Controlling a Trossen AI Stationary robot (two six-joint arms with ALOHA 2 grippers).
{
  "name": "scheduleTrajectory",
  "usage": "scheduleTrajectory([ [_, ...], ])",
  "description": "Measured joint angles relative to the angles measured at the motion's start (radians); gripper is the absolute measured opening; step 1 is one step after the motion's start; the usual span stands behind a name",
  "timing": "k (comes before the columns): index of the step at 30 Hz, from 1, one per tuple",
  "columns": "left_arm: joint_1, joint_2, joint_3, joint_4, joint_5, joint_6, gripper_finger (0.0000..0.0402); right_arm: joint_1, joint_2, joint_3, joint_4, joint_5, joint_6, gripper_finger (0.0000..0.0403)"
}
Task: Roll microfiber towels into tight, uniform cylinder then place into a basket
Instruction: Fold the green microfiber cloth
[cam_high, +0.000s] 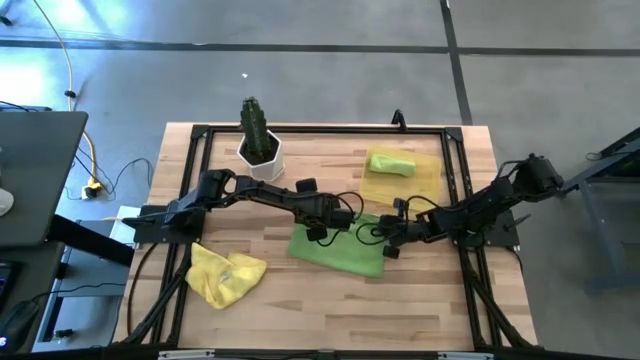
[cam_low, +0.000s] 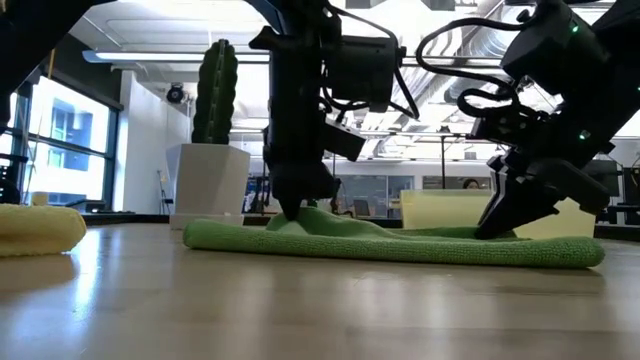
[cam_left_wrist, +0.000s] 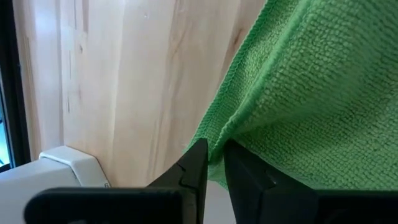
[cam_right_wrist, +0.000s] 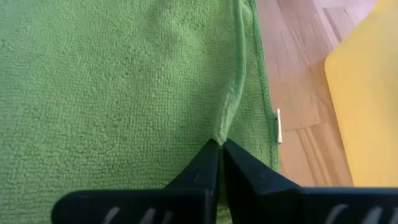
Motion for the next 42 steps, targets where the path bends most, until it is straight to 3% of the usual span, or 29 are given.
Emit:
scheduleTrajectory([
  [16, 0.0, 0.0, 0.002, -0.004, -0.055, 0.0, 0.0004, 0.0, -0.065, 0.049, -0.144, 0.006, 0.004, 0.0002],
  [32, -0.016, 0.0, 0.047, -0.005, -0.137, 0.018, 0.0003, -0.005, -0.142, 0.049, -0.199, 0.075, 0.005, 0.0001],
  [38, 0.004, 0.0, 0.047, -0.002, -0.118, 0.004, 0.0003, -0.024, -0.133, 0.049, -0.223, 0.072, 0.01, 0.0001],
  [42, 0.01, 0.0, 0.047, 0.002, -0.115, 0.0, 0.0008, -0.033, -0.133, 0.049, -0.224, 0.068, 0.0, 0.0024],
])
